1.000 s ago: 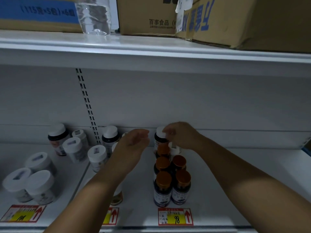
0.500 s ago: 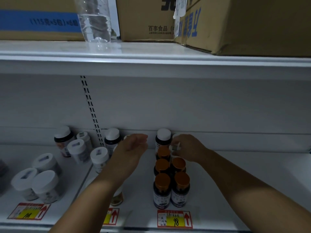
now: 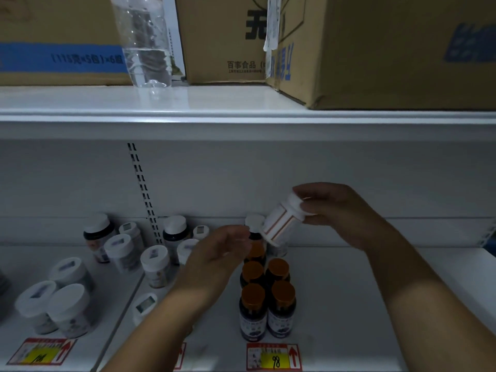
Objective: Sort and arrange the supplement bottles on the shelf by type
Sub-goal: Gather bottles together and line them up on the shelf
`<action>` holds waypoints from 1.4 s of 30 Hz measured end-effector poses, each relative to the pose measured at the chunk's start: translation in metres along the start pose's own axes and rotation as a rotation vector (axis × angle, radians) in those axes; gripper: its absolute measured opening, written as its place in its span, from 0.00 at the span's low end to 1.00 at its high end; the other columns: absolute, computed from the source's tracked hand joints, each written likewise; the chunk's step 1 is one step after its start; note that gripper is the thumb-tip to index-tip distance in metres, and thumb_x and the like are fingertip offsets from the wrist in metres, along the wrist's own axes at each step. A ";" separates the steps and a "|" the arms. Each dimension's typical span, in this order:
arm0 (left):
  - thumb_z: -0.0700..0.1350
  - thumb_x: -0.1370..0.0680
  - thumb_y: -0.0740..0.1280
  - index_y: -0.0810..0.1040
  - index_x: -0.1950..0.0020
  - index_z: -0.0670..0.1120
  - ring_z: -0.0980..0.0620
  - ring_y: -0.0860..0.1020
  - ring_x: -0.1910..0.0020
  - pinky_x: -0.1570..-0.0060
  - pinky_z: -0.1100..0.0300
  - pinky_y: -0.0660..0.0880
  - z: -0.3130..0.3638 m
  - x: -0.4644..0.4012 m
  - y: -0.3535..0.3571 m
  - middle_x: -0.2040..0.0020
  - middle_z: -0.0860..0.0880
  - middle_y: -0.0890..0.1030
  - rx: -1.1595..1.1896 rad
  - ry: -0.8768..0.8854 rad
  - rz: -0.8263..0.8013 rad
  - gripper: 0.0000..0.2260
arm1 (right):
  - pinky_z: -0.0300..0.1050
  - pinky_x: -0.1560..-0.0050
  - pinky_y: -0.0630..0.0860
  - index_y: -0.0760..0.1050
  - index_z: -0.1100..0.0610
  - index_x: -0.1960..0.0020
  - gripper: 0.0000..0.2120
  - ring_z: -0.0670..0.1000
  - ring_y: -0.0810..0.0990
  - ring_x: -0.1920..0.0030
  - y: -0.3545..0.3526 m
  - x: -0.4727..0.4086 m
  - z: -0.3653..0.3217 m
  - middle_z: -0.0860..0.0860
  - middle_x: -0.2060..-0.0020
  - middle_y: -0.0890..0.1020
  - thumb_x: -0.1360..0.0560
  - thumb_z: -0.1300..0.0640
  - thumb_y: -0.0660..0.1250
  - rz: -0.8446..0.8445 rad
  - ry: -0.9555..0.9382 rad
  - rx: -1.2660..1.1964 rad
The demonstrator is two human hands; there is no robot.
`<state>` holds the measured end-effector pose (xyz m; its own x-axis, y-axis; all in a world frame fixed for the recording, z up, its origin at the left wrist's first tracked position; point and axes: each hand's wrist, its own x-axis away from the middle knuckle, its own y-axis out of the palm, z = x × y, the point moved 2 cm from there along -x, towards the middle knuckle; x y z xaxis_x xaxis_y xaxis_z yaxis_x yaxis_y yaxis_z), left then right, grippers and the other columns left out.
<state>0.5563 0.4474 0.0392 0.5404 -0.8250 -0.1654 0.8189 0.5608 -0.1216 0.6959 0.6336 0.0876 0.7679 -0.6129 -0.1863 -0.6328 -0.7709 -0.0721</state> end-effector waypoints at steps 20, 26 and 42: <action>0.34 0.35 0.75 0.75 0.54 0.54 0.62 0.81 0.62 0.67 0.71 0.75 -0.029 0.025 -0.058 0.56 0.53 0.81 0.072 0.052 0.396 0.19 | 0.42 0.57 0.80 0.78 0.54 0.46 0.11 0.50 0.83 0.53 0.157 -0.007 0.035 0.53 0.50 0.83 0.28 0.53 0.69 -0.010 0.098 -0.133; 0.43 0.31 0.72 0.81 0.50 0.49 0.42 0.83 0.52 0.58 0.54 0.80 -0.044 0.022 -0.087 0.50 0.43 0.84 0.496 -0.107 0.136 0.11 | 0.42 0.63 0.80 0.81 0.57 0.53 0.13 0.51 0.84 0.58 0.169 -0.011 0.037 0.53 0.59 0.86 0.35 0.52 0.67 -0.093 0.140 -0.461; 0.39 0.23 0.64 0.79 0.42 0.46 0.51 0.80 0.45 0.45 0.55 0.76 -0.053 0.010 -0.156 0.44 0.47 0.82 0.037 -0.045 0.183 0.11 | 0.47 0.52 0.82 0.78 0.48 0.54 0.07 0.50 0.83 0.55 0.207 -0.045 0.029 0.46 0.57 0.82 0.30 0.57 0.72 -0.166 0.074 0.141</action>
<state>0.4235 0.3553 0.0044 0.6888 -0.7119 -0.1372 0.7119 0.6999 -0.0573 0.5278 0.5066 0.0527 0.8646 -0.4947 -0.0884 -0.5008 -0.8337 -0.2327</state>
